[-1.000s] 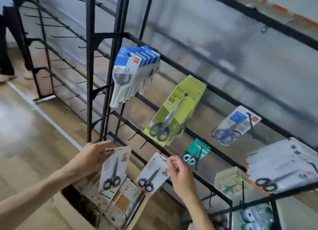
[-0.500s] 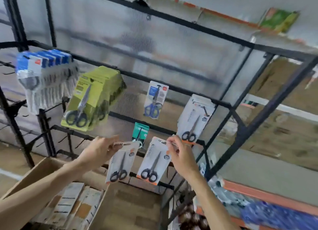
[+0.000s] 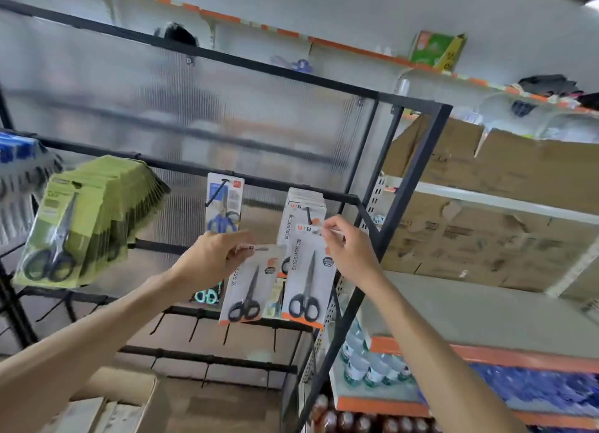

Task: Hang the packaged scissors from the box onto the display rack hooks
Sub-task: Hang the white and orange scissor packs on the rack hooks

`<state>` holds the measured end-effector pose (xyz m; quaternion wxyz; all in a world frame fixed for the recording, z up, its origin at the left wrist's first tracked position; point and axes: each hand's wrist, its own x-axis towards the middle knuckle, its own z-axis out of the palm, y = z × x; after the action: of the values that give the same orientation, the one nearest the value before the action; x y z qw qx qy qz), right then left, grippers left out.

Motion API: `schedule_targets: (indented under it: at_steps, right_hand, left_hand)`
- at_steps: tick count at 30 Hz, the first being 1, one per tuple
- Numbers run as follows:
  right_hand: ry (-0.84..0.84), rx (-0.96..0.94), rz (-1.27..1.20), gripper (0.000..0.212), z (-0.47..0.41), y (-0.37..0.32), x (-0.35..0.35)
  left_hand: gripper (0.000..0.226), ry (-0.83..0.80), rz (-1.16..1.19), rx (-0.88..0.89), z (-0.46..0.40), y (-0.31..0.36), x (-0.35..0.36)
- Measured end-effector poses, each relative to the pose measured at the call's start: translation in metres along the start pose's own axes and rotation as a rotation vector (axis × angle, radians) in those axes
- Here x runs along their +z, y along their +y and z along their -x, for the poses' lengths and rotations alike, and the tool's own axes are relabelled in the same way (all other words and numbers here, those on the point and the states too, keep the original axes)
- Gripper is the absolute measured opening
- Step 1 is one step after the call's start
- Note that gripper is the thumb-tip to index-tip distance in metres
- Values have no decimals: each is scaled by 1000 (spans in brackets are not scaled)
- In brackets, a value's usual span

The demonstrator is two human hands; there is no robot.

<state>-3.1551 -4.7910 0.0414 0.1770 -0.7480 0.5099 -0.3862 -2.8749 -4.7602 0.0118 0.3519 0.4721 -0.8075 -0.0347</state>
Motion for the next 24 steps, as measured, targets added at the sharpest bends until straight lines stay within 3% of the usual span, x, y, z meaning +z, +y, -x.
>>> schedule_targets:
  at_steps: [6,15,24]
  right_hand:
    - [-17,144,16,14,-27,-2,3]
    - [-82,134,-17,14,-42,8,6]
    - [37,246,-62,5,-75,23,30]
  left_hand:
    - [18,-31,20,43,-11,11,-10]
    - [16,-2,-11,26,-3,1,-6]
    - [19,-8,-37,-1,-12,2,-6]
